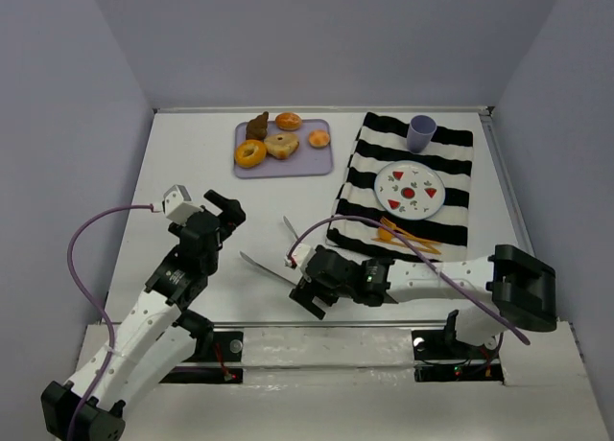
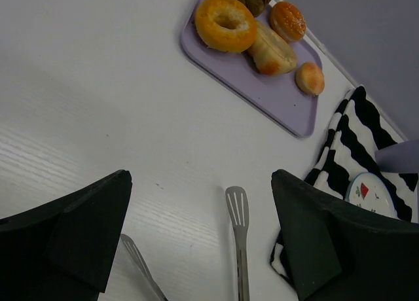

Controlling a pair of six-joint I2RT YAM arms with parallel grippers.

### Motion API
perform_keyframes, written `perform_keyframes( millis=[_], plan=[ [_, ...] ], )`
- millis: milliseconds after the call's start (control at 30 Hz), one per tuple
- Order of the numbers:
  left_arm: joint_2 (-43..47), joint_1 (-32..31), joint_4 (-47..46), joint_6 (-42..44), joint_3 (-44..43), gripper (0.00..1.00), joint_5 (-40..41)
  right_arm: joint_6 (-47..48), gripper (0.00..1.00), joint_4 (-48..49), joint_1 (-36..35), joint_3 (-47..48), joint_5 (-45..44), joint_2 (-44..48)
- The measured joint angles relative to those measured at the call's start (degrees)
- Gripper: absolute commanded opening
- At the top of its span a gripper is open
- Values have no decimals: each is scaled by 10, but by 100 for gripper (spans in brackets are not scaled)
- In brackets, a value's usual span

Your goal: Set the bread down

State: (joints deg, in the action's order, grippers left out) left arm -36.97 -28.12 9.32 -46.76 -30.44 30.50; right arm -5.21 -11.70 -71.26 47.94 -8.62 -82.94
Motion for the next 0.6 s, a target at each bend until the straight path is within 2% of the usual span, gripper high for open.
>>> perform_keyframes(
  millis=[400,600],
  plan=[
    [14,0,2,0,0,99,0,-36,100,-22,-12,11,-82,-84],
    [20,0,6,0,0,99,1,-37,100,13,-12,40,-95,-128]
  ],
)
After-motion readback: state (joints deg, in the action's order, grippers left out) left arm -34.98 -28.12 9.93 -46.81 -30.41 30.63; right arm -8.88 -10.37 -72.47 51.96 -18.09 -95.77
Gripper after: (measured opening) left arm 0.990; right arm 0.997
